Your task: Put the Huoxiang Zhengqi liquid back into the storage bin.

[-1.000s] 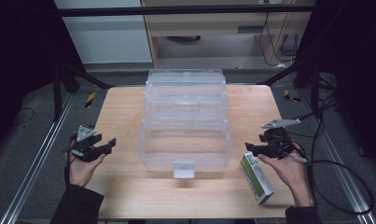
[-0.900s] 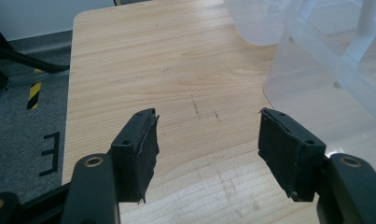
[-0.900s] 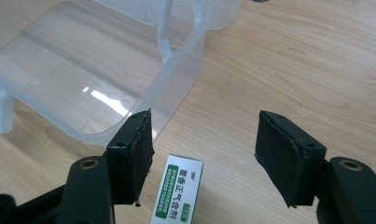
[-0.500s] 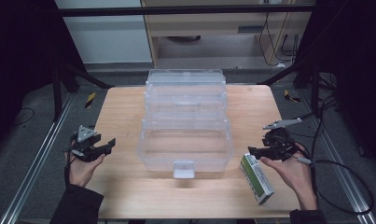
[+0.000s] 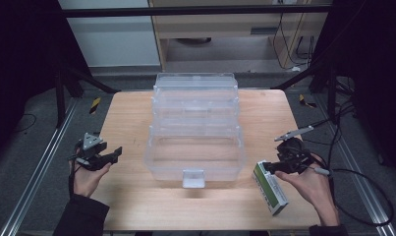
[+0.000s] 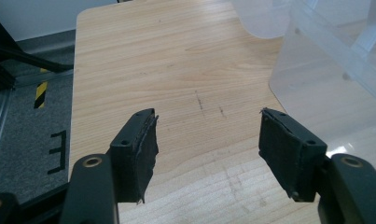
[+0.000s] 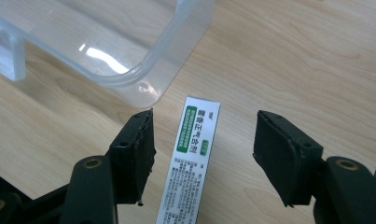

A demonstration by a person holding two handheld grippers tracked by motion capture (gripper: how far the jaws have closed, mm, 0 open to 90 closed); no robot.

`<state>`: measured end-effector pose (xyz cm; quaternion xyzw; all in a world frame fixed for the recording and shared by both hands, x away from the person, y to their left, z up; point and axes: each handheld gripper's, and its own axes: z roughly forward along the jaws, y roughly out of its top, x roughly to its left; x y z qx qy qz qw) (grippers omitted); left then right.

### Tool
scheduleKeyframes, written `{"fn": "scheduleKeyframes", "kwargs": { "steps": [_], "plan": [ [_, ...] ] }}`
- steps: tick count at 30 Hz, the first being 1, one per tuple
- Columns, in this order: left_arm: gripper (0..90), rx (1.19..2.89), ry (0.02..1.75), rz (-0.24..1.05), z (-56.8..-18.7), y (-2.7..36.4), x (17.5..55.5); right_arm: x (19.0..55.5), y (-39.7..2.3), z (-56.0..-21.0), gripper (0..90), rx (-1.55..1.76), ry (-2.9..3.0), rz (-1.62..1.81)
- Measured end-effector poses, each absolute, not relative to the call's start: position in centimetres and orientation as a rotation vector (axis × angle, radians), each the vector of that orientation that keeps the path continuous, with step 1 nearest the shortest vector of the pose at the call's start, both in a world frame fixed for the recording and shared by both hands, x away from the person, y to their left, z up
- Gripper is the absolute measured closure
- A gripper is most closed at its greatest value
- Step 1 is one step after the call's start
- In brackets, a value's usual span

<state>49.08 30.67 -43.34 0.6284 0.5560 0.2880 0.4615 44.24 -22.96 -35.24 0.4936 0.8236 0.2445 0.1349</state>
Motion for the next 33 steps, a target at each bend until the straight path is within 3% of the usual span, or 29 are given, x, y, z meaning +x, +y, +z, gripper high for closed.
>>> {"fn": "scheduleKeyframes", "kwargs": {
  "steps": [33],
  "plan": [
    [35.5,1.586,1.373,0.709,-43.8,30.5,49.2,44.4,-22.3,-38.4,46.0,1.472,2.510,0.547]
  ]
}}
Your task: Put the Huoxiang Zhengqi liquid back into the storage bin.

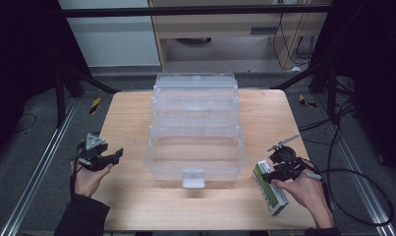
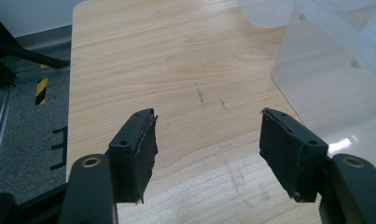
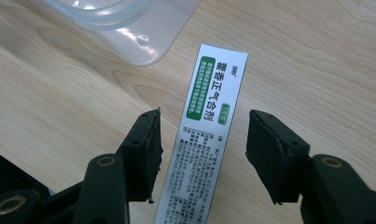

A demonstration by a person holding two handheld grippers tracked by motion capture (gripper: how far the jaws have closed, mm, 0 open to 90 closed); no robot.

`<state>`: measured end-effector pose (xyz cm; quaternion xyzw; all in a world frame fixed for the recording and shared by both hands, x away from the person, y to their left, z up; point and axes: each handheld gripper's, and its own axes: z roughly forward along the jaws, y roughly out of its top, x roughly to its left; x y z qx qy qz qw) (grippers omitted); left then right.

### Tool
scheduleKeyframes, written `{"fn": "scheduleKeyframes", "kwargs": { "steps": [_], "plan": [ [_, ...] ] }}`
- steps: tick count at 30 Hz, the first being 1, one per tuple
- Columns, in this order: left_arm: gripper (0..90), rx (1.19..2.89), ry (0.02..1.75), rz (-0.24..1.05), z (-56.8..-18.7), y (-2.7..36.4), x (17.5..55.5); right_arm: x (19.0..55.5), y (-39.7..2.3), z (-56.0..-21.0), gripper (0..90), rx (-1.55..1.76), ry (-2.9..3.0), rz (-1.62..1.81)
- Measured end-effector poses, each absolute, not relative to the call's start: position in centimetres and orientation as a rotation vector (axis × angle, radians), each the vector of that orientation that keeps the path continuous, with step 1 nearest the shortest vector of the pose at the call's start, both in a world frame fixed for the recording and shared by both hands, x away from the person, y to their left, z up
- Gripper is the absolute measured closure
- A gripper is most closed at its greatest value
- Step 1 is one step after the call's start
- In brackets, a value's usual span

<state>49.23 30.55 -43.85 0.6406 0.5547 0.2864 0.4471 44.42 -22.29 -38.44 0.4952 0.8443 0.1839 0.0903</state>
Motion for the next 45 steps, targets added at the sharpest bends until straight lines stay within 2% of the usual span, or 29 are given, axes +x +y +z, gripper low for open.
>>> {"fn": "scheduleKeyframes", "kwargs": {
  "steps": [20,29,34,45],
  "plan": [
    [35.3,1.615,1.376,0.700,-44.2,30.4,49.3,44.3,-22.4,-39.4,51.7,1.499,2.584,0.464],
    [35.4,1.621,1.375,0.697,-44.2,30.3,49.3,44.4,-22.4,-39.6,56.5,1.501,2.602,0.445],
    [35.4,1.624,1.376,0.696,-44.3,30.4,49.3,44.6,-22.5,-39.4,62.3,1.486,2.595,0.416],
    [35.3,1.627,1.379,0.693,-44.3,30.4,49.3,44.8,-22.4,-39.5,61.6,1.451,2.636,0.371]
  ]
}}
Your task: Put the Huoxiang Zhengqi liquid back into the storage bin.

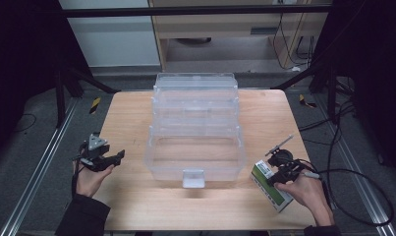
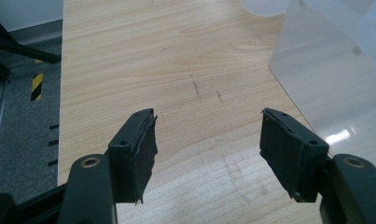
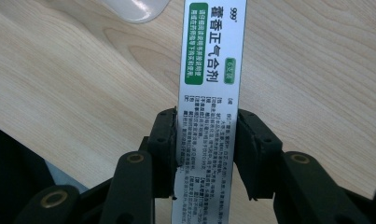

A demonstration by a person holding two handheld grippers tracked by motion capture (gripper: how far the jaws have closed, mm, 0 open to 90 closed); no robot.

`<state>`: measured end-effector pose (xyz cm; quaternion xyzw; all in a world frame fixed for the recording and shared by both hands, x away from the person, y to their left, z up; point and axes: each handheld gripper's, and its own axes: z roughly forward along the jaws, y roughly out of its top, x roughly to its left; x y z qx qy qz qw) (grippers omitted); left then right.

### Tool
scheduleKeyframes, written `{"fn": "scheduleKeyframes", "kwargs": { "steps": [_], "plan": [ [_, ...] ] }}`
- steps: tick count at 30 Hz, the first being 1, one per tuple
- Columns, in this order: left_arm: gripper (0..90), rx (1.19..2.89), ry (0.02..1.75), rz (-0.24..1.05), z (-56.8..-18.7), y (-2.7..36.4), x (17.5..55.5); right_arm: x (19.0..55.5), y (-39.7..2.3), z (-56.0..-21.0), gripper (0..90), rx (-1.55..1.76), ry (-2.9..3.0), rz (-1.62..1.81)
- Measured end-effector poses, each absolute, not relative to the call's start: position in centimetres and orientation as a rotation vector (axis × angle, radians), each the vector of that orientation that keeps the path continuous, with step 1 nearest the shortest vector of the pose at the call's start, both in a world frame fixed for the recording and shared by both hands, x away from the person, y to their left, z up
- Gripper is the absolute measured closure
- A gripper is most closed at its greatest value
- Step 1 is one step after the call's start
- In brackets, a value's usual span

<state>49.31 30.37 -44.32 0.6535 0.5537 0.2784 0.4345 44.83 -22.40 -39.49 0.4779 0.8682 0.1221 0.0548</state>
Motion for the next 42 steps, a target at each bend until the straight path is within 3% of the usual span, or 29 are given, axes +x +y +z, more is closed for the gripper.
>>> {"fn": "scheduleKeyframes", "kwargs": {
  "steps": [21,42],
  "plan": [
    [35.2,1.649,1.379,0.692,-44.5,30.2,49.4,45.3,-22.3,-39.3,64.0,1.486,2.630,0.324],
    [34.6,1.666,1.380,0.687,-44.6,30.2,49.4,45.1,-23.2,-33.8,64.1,1.424,2.404,0.612]
  ]
}}
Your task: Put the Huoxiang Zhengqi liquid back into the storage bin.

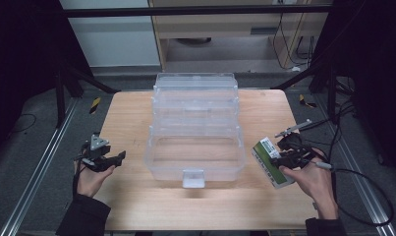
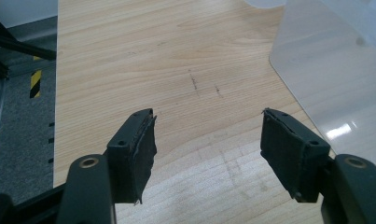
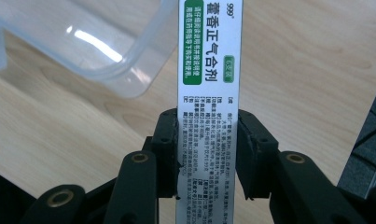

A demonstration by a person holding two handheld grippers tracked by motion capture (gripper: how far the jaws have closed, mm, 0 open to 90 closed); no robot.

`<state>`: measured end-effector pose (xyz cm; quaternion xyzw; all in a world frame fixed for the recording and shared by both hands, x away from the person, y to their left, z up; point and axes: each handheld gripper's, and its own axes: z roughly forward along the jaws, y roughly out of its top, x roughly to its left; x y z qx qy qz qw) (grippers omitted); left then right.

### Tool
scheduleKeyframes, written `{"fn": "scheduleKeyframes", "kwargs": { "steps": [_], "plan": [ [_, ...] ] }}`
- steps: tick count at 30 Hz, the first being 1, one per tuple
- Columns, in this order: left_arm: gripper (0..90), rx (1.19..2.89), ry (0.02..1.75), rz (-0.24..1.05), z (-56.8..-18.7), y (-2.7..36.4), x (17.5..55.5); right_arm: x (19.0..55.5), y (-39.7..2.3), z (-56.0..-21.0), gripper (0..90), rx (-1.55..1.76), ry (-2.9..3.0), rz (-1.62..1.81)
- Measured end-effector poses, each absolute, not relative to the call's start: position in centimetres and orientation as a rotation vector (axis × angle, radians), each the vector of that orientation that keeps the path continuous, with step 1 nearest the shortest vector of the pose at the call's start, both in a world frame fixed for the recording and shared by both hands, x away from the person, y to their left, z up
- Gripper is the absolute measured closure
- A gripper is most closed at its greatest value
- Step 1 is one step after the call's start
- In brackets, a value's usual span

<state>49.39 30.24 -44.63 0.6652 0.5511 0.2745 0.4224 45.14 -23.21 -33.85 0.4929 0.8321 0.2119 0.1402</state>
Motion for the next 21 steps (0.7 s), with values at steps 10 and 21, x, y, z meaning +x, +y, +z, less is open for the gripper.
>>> {"fn": "scheduleKeyframes", "kwargs": {
  "steps": [10,21],
  "plan": [
    [34.5,1.661,1.382,0.683,-44.7,30.2,49.4,45.6,-22.7,-30.4,64.1,1.342,2.315,0.717],
    [34.5,1.666,1.383,0.681,-44.7,30.3,49.4,46.1,-20.6,-27.5,64.2,1.209,2.308,0.807]
  ]
}}
